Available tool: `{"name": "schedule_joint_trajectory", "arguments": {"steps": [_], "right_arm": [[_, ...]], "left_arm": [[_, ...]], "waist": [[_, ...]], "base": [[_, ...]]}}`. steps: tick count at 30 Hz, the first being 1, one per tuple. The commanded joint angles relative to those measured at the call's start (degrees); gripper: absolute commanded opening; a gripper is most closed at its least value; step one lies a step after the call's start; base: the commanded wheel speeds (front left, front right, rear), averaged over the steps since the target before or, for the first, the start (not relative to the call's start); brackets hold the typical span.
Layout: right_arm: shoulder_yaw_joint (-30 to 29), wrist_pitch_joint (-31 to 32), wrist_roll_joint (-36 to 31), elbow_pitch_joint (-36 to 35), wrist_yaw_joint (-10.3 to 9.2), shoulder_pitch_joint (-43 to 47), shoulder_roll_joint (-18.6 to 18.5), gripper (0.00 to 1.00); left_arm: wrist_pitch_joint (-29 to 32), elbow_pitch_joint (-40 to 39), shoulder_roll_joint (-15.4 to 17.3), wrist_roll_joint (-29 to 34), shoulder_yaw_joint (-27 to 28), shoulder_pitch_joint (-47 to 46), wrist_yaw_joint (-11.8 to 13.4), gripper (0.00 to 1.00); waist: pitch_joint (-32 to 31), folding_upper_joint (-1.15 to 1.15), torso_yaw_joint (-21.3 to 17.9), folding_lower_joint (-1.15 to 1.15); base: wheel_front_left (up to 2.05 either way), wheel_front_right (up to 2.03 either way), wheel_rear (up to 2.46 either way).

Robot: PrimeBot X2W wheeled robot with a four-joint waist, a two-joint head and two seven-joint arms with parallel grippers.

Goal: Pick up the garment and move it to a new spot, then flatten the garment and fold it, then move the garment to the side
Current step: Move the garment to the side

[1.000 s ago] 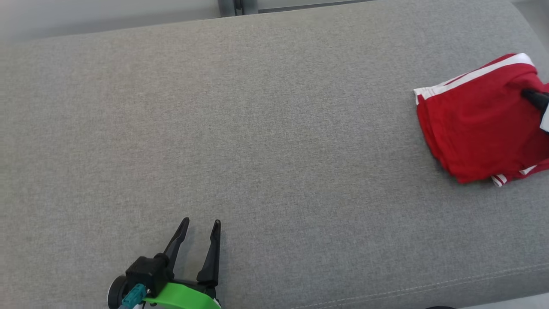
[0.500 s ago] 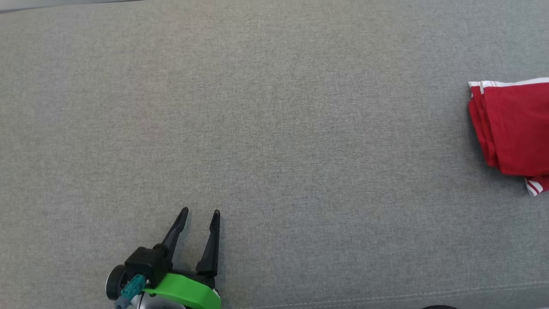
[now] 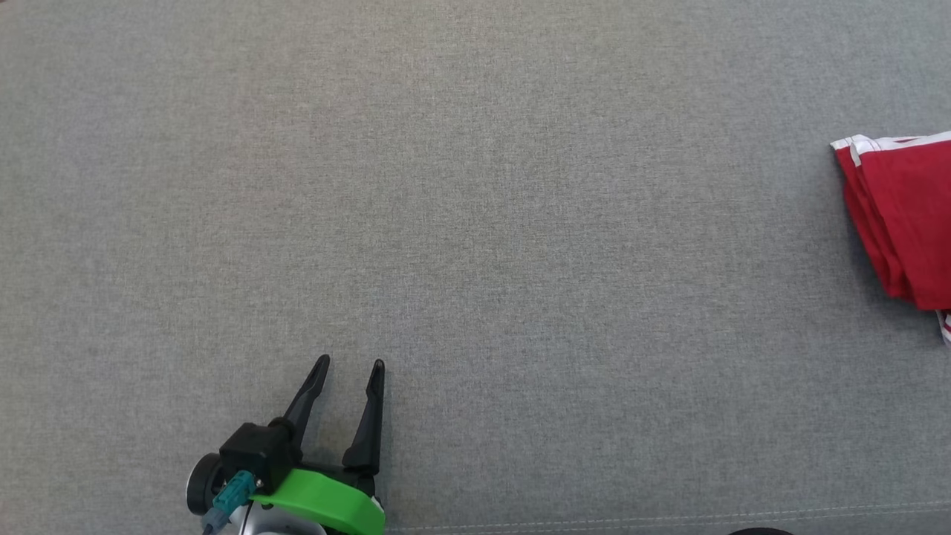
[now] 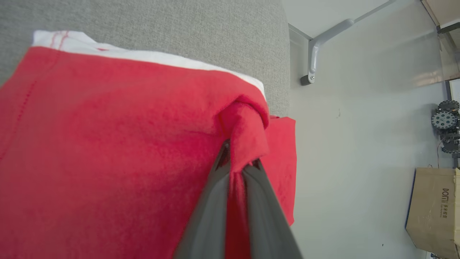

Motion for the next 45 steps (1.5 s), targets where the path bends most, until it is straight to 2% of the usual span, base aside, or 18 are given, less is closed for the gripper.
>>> {"name": "schedule_joint_trajectory", "arguments": {"steps": [1,9,11,13,14,15,16,17,21,24,28,33,38,45], "right_arm": [[0.54,-0.78,-0.22,0.28,-0.06,0.13,-0.59,0.0],[1.22,-3.39,1.59,3.22,-0.08,2.22,-1.38,0.0],[0.92,-4.42,1.42,3.77,-0.09,2.94,-1.22,0.19],[1.12,-4.86,1.15,4.43,-0.09,3.72,-0.65,0.22],[0.91,-5.42,0.84,4.65,-0.09,3.87,-0.49,0.3],[0.27,-6.11,0.45,5.11,-0.09,3.87,-0.25,0.43],[-0.12,-6.77,-0.03,5.52,-0.09,4.11,0.14,0.84],[-0.64,-7.5,-0.69,6.09,-0.09,4.31,0.56,1.0],[-3.41,-10.72,-4.13,8.54,-0.09,4.91,2.74,1.0],[-7.94,-14.13,-8.85,11.0,-0.09,5.98,4.54,1.0],[-12.7,-19.36,-12.75,10.66,-0.08,7.94,7.27,1.0],[-11.77,-26.15,-14.14,3.92,-0.09,10.92,11.31,1.0],[-10.01,-31.94,-11.39,-5.44,-0.09,14.42,15.2,1.0],[-9.95,-37.44,-7.08,-14.75,-0.09,22.18,18.0,1.0]], "left_arm": [[-0.23,0.02,0.13,0.0,0.18,-0.97,-0.19,1.0],[-0.24,0.39,0.02,0.1,0.84,0.43,-0.19,1.0],[-0.23,0.41,-0.01,0.29,0.91,0.63,-0.19,1.0],[-0.23,0.4,-0.01,0.54,0.97,0.68,-0.19,1.0],[-0.24,0.39,-0.02,0.63,0.98,0.6,-0.19,1.0],[-0.24,0.4,-0.02,0.71,0.96,0.5,-0.19,1.0],[-0.23,0.43,-0.01,0.78,0.98,0.39,-0.19,1.0],[-0.23,0.47,-0.01,0.84,1.02,0.29,-0.19,1.0],[-0.23,0.82,-0.02,0.97,1.27,0.44,-0.19,1.0],[-0.24,1.29,-0.03,1.06,1.43,1.74,-0.19,1.0],[-0.24,1.39,-0.04,0.44,1.64,3.37,-0.19,1.0],[-0.24,0.95,-0.07,-0.23,2.26,6.3,0.12,1.0],[-0.24,0.55,-0.08,-0.41,3.25,9.19,0.67,1.0],[-0.24,0.17,-0.07,-0.28,4.85,11.51,1.04,1.0]], "waist": [[-0.09,0.0,-0.01,0.0],[-1.13,0.0,-0.5,0.0],[-1.23,0.0,-0.7,0.0],[-1.18,0.0,-0.86,0.0],[-1.13,0.0,-0.91,0.0],[-1.09,0.0,-0.98,0.0],[-1.05,0.0,-1.05,0.0],[-1.03,0.0,-1.13,0.0],[-1.56,0.0,-1.52,0.0],[-3.36,0.0,-2.0,0.0],[-6.56,0.0,-2.52,0.0],[-10.8,0.0,-3.92,0.0],[-15.07,0.0,-5.15,0.0],[-19.34,0.0,-4.58,0.0]], "base": [[0.0,0.0,0.0],[0.0,0.0,0.0],[0.0,0.0,0.0],[0.0,0.0,0.0],[0.0,0.0,0.0],[0.0,0.0,0.0],[0.0,0.0,0.0],[0.0,0.0,0.0],[0.0,0.0,0.0],[0.0,0.0,0.0],[0.0,0.0,0.0],[0.0,0.0,0.0],[0.0,0.0,0.0],[0.0,0.0,0.0]]}}
